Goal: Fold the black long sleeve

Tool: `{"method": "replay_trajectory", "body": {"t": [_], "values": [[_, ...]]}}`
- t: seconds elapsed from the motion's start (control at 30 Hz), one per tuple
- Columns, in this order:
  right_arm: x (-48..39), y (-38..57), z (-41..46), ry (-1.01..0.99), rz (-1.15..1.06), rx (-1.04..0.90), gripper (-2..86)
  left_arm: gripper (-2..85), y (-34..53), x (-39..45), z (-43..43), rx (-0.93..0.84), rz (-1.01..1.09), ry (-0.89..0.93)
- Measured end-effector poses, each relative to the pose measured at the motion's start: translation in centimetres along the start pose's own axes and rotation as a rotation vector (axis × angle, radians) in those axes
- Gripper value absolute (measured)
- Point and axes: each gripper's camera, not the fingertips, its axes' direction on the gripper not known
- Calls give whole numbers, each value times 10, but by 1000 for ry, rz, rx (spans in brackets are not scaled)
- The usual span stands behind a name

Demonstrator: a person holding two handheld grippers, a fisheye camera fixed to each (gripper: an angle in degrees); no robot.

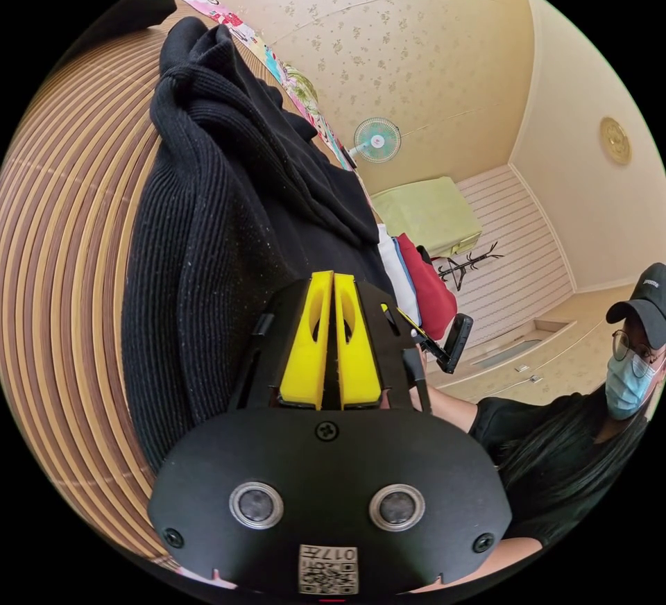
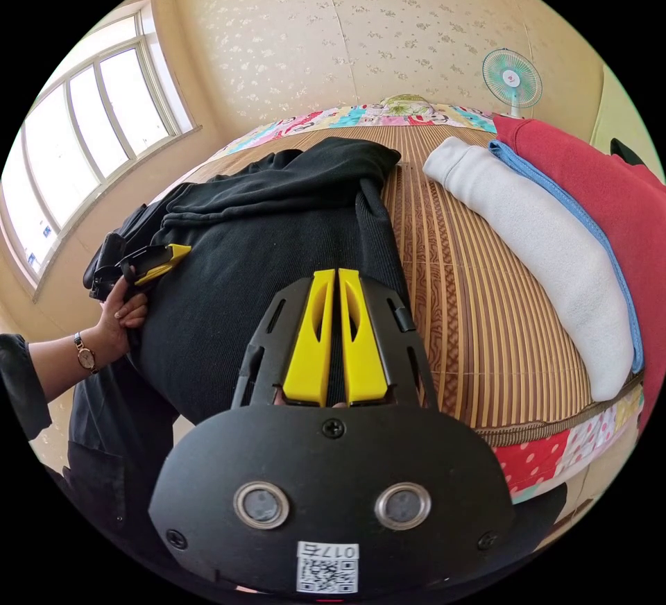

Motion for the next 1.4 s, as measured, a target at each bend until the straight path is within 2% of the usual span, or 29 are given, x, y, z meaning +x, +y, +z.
{"method": "replay_trajectory", "body": {"t": [0.47, 0.63, 0.73, 0.83, 0.9, 0.97, 1.03, 1.1, 1.2, 1.33, 1.4], "values": [[-36, -11, 12, 53, -22, -14, 13, -7, 27, -12, 46, -6, -16, -8], [-41, -17, 15, 22, -6, -22, 12, 13, 42, 23, 61, -132, 35, -50], [-49, -20, 17, 32, -10, -22, 12, 58, 82, 73, 23, -22, 150, -172], [-56, -23, 19, 30, -10, -18, 14, 96, 128, 109, -22, 100, 198, -408], [-60, -25, 20, 33, -11, -18, 15, 124, 151, 110, -26, 56, 169, -600], [-66, -29, 20, 33, -9, -23, 17, 135, 162, 96, -9, -32, 116, -681], [-68, -34, 21, 22, -5, -36, 19, 137, 171, 77, 14, -109, 53, -688], [-66, -45, 21, -14, 5, -91, 23, 139, 184, 71, 27, -72, 19, -659], [-58, -68, 6, -69, 67, -256, 37, 125, 187, 66, 38, -101, -14, -662], [-54, -29, -61, 29, 140, -106, 75, 113, 193, 66, 54, -145, -26, -626], [-51, -11, -53, 69, 164, -181, 67, 66, 199, 69, 68, -208, -2, -699]]}}
